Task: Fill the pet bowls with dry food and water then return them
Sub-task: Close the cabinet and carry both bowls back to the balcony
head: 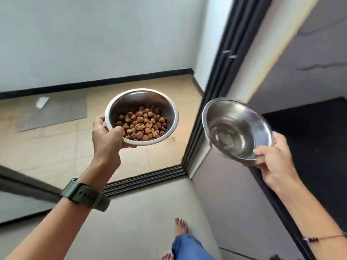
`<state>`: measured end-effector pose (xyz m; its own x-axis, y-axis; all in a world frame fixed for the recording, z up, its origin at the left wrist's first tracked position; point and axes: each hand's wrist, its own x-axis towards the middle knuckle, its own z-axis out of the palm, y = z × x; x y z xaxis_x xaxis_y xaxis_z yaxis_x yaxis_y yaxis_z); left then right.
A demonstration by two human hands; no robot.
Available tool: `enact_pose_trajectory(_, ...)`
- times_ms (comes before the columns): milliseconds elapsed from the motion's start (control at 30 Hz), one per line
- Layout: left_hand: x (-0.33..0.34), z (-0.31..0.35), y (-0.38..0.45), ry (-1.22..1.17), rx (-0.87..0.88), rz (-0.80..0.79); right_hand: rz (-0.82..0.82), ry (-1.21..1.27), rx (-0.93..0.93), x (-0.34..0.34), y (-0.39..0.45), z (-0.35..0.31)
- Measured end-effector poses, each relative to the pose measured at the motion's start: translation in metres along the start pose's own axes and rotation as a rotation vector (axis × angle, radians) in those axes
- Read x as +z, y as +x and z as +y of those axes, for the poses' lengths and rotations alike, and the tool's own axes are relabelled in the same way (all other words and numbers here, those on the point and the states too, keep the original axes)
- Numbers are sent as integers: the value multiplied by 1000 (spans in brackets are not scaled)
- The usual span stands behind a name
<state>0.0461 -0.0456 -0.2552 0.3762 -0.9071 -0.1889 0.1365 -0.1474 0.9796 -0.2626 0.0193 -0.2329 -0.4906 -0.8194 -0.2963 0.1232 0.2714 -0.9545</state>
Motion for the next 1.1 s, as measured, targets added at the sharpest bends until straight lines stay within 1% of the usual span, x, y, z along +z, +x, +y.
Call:
enact_pose_trajectory(133,-32,-4,38,-20,-2,184,-145,-34,14,67,35,11)
enact_pose_trajectory(300,-48,-9,78,-55,-14,402,-298,-70,-7,144,85,22)
enact_pose_trajectory(400,-54,-12,104,-71,-42,492,-360,-98,0,188,115,22)
enact_pose_trajectory(533,-65,-16,141,-80,-80,575,-396,-126,19,242,152,15)
enact_pose_trajectory(667,-75,-17,188,-111,-101,605,-403,-152,-3,289,180,9)
enact_pose_trajectory(800,-87,-8,240,-123,-107,582,-360,-143,-6,331,197,1)
enact_pose_trajectory(933,-98,-1,293,-84,-96,573,-301,-105,18,376,219,-2)
enact_pose_trajectory(1100,-103,4,352,-88,-123,573,-285,-125,39,427,251,-6)
